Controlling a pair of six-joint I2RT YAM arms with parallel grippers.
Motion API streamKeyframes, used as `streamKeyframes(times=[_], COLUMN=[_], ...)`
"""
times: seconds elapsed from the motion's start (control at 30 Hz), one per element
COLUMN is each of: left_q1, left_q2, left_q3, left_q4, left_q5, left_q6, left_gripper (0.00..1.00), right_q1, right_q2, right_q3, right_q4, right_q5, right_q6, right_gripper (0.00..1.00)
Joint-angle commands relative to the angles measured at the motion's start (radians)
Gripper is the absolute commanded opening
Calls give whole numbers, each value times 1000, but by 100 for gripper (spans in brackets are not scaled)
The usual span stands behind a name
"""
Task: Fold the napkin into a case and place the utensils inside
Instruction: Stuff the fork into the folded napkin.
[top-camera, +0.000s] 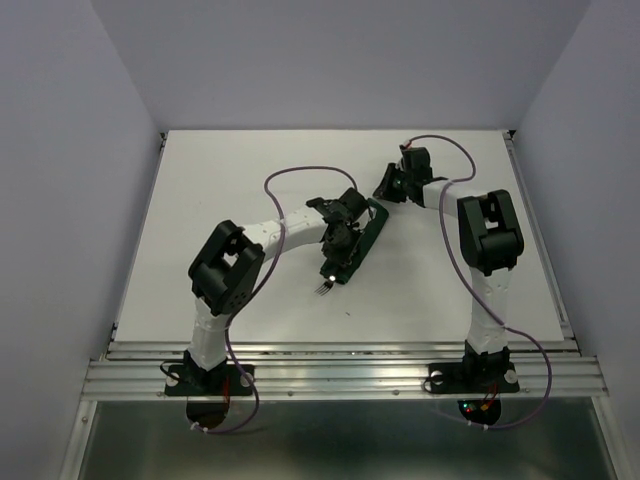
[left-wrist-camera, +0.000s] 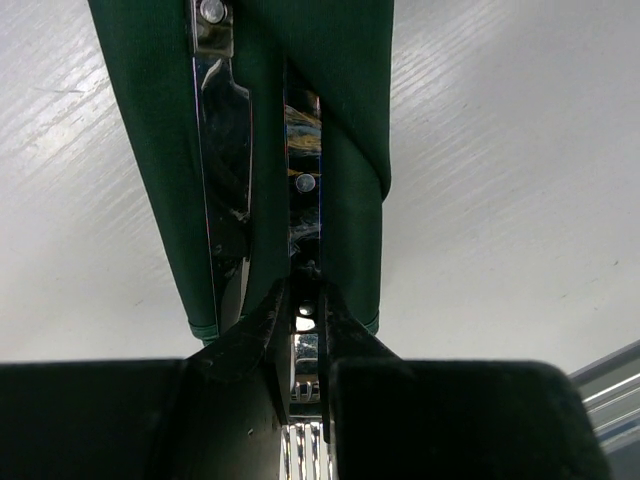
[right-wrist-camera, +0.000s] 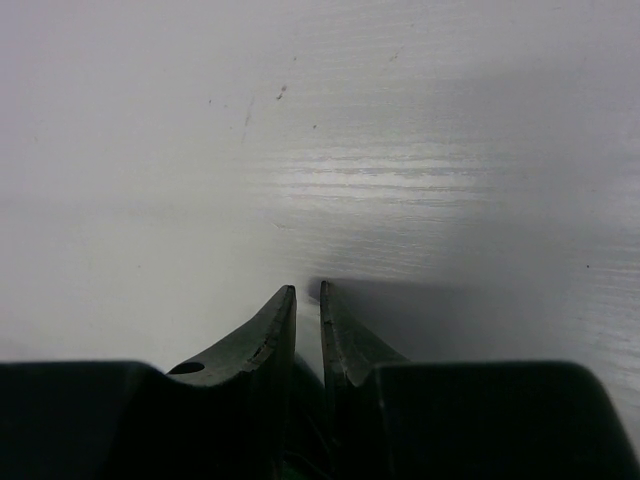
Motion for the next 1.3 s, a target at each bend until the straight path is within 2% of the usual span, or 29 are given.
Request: streamKeyframes(times=[0.0, 0.53, 1.27], left_q1=[3, 26, 52], left_q2=[17, 74, 153], left_q3=[58, 121, 210], left_q4=[-4, 37, 67], left_q5=[26, 61, 87], left_q6=[15, -25, -66], left_gripper=[0, 0, 0], right_q1=[20, 20, 29], right_q2=[-18, -50, -69], right_q3=[-38, -127, -167], right_q4=[-5, 41, 51], right_q5=[7, 10, 10], right_q6=[-10, 0, 12], right_gripper=[22, 22, 22])
